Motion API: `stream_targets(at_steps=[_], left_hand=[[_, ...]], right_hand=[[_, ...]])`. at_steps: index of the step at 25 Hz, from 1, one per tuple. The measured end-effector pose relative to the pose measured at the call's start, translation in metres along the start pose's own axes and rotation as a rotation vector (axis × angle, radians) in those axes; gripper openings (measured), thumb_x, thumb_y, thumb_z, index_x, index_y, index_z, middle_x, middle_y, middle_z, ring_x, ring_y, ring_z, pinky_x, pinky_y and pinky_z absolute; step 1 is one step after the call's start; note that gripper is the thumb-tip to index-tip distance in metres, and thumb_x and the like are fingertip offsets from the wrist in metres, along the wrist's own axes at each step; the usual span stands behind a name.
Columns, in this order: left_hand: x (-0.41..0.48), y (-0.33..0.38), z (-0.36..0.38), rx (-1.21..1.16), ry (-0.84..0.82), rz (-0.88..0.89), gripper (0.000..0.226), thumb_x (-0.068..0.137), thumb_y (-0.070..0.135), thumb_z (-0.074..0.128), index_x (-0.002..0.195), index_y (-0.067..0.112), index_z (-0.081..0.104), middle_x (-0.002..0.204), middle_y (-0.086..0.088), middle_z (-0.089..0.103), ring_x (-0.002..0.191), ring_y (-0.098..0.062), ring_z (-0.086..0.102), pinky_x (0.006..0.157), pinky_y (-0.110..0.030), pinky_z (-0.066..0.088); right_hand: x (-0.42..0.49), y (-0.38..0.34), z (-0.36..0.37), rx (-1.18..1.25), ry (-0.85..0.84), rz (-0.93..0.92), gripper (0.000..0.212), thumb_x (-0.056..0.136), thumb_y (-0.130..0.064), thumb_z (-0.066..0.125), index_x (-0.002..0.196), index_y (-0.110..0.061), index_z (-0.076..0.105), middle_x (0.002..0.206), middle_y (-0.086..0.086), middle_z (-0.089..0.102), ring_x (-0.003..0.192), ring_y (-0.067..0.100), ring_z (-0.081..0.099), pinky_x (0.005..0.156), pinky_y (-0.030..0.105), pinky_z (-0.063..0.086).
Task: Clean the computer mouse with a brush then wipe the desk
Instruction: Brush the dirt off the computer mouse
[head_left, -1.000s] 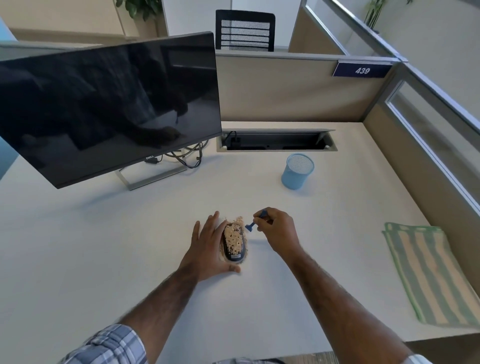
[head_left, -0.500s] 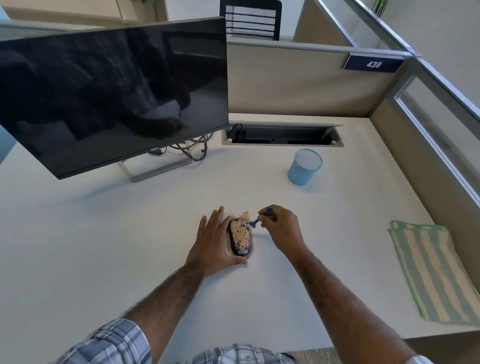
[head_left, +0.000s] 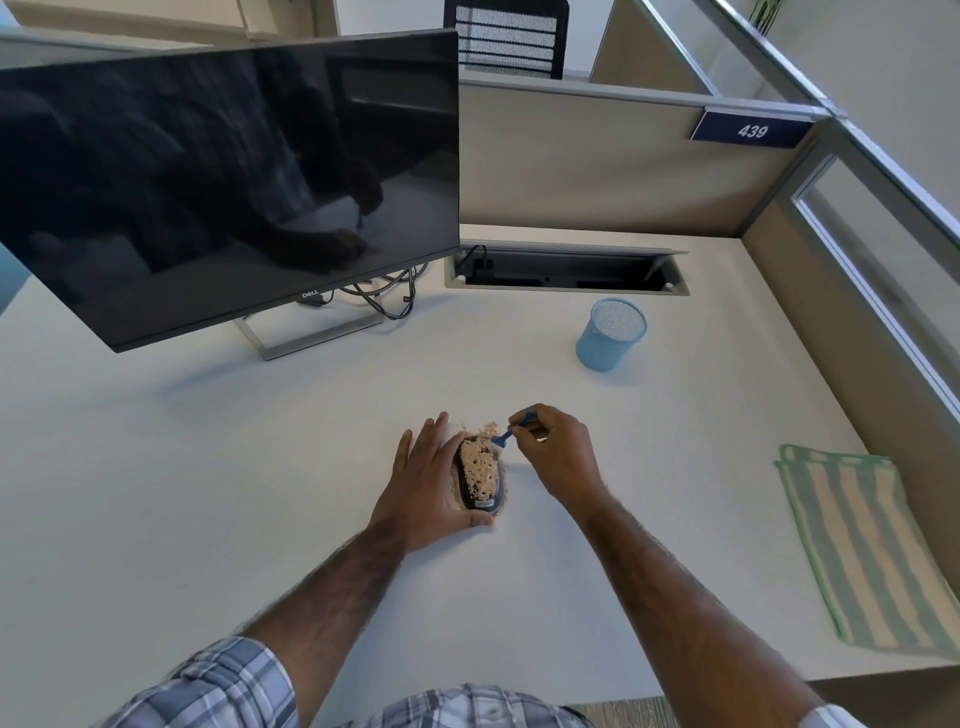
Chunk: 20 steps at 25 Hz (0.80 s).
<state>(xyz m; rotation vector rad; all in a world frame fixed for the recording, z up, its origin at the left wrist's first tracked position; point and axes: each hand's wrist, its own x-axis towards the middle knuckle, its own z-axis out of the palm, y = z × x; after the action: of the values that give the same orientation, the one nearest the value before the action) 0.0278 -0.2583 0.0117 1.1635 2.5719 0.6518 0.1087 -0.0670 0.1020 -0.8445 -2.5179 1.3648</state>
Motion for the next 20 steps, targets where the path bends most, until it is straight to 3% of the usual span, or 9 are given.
stream_targets(at_steps=[6,9,12,20], left_hand=[[0.0,0.0,0.0,-0.022,-0.002,-0.005,0.128,0.06,0.097,0.056,0.159,0.023,0.021,0.172,-0.003,-0.005,0.158,-0.019,-0.012,0.127,-0.046,-0.007],[0.0,-0.001,0.001,-0.012,-0.003,-0.003,0.127,0.061,0.094,0.06,0.159,0.024,0.021,0.172,-0.002,-0.006,0.158,-0.018,-0.013,0.127,-0.046,-0.008],[0.0,0.0,0.0,-0.014,0.002,-0.001,0.127,0.061,0.093,0.061,0.159,0.022,0.022,0.172,-0.003,-0.006,0.158,-0.018,-0.012,0.127,-0.046,-0.008],[0.0,-0.001,0.003,-0.008,0.005,0.007,0.127,0.062,0.095,0.058,0.159,0.022,0.021,0.172,-0.002,-0.006,0.158,-0.017,-0.013,0.126,-0.042,-0.011]], right_hand=[[0.001,0.002,0.001,-0.092,-0.006,0.005,0.015,0.086,-0.013,0.063,0.084,-0.027,0.066,0.072,-0.021,0.068,0.071,-0.002,0.064,0.065,0.029,0.052],[0.002,-0.003,0.005,-0.087,-0.031,-0.047,0.017,0.09,-0.013,0.064,0.087,-0.03,0.067,0.082,-0.014,0.072,0.079,0.006,0.067,0.071,0.029,0.055],[0.005,-0.005,0.006,-0.146,-0.024,-0.014,0.01,0.084,-0.017,0.063,0.087,-0.025,0.067,0.081,-0.01,0.071,0.075,0.014,0.066,0.068,0.033,0.055],[0.009,-0.012,0.01,-0.213,-0.037,-0.078,0.01,0.085,-0.018,0.064,0.092,-0.022,0.069,0.082,-0.008,0.069,0.078,0.012,0.064,0.071,0.035,0.056]])
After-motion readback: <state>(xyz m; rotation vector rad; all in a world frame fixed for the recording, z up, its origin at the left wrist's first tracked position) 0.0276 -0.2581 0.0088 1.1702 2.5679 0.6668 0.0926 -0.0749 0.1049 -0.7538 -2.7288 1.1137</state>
